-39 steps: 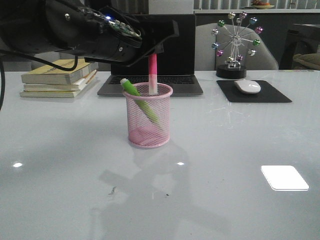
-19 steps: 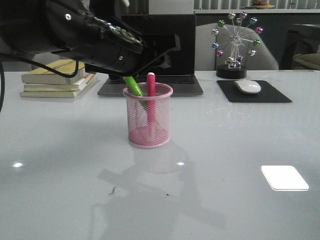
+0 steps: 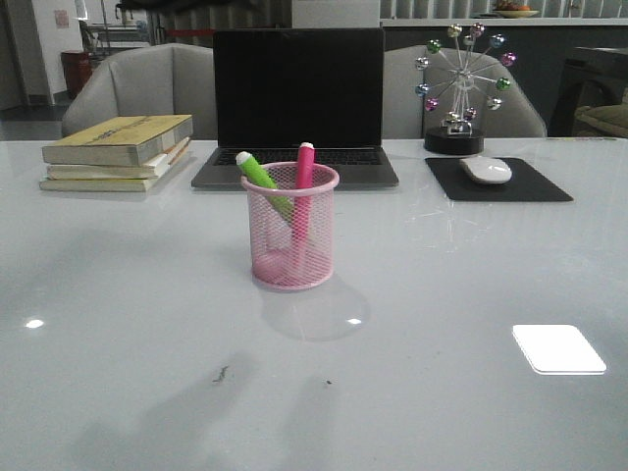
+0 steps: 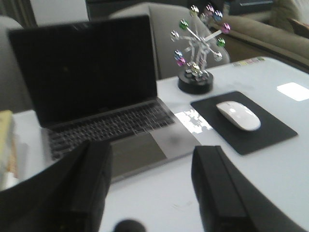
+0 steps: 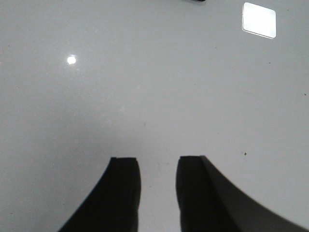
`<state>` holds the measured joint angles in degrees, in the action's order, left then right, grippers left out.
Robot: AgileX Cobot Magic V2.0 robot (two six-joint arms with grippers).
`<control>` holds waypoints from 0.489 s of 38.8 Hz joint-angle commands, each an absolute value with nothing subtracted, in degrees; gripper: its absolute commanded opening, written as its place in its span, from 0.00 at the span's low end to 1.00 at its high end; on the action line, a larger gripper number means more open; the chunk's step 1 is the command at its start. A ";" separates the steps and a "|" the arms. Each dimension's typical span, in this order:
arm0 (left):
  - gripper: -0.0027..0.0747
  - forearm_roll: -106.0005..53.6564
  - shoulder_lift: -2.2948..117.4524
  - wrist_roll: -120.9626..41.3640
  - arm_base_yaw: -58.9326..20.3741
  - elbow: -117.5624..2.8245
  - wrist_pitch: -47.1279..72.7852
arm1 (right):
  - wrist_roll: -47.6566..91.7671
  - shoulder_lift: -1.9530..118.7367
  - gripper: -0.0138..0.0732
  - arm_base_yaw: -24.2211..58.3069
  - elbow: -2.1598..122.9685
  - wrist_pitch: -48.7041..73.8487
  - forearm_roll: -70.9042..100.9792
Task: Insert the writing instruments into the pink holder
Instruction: 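Raise the left gripper away from the holder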
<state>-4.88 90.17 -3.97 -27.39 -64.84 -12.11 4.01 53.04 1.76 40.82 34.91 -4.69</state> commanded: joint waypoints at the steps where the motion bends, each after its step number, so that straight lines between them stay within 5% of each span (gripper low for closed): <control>1: 0.58 -4.63 81.71 -5.46 -23.23 -66.48 -12.44 | 4.50 52.22 0.54 1.40 42.34 31.50 -5.70; 19: 0.58 0.00 60.66 -5.46 -7.96 -66.37 18.08 | 4.43 52.22 0.54 1.40 42.34 30.16 -5.64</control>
